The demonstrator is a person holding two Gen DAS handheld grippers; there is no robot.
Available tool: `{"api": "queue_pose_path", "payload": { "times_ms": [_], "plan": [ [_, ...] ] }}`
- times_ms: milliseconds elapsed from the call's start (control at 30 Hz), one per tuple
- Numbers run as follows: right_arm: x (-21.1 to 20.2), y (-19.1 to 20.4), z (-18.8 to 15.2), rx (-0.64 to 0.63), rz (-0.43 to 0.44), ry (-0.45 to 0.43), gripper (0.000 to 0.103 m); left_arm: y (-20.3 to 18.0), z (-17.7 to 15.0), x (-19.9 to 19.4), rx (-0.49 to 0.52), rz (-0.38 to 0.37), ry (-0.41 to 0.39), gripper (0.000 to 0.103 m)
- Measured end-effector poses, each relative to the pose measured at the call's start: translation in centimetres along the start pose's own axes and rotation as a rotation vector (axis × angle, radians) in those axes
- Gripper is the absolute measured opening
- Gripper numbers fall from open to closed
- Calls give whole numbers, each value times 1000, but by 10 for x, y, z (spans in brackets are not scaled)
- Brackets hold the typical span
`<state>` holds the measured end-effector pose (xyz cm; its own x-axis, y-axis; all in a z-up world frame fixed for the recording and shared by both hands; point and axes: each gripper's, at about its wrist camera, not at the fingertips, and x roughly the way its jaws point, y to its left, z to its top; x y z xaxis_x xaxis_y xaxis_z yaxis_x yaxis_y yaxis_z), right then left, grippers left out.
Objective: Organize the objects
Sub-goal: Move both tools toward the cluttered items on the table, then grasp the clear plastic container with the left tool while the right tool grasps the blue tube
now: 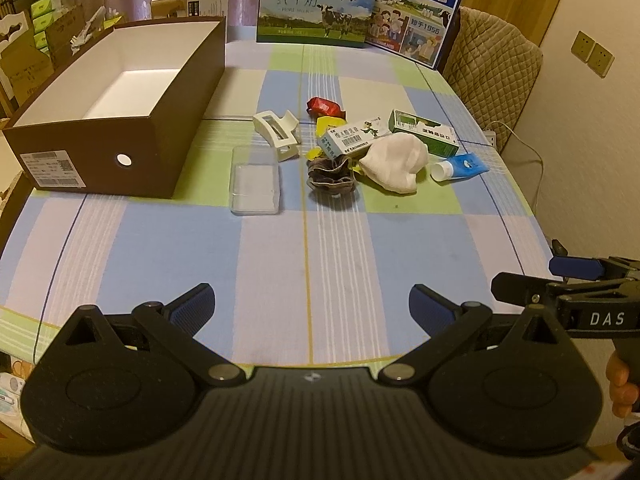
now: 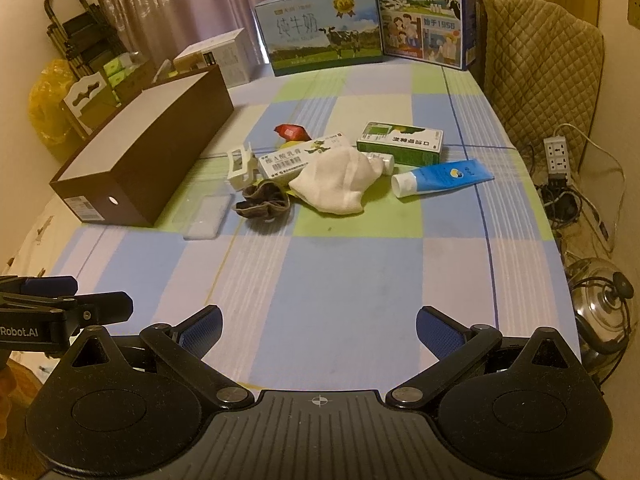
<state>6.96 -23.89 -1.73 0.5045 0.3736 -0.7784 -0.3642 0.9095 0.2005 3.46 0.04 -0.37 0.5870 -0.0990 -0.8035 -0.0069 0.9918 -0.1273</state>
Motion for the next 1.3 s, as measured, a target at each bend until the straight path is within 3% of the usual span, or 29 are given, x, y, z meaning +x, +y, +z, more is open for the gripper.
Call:
{"api": "queue_pose_path", "payload": {
  "times_ms": [667, 1300],
  "plan": [
    [25, -10, 27, 30, -48, 21, 101, 11, 30, 39, 15, -4, 32, 102],
    [67, -39, 58, 148, -112, 48, 101, 39, 78, 109, 31, 69, 38, 99]
  ]
}}
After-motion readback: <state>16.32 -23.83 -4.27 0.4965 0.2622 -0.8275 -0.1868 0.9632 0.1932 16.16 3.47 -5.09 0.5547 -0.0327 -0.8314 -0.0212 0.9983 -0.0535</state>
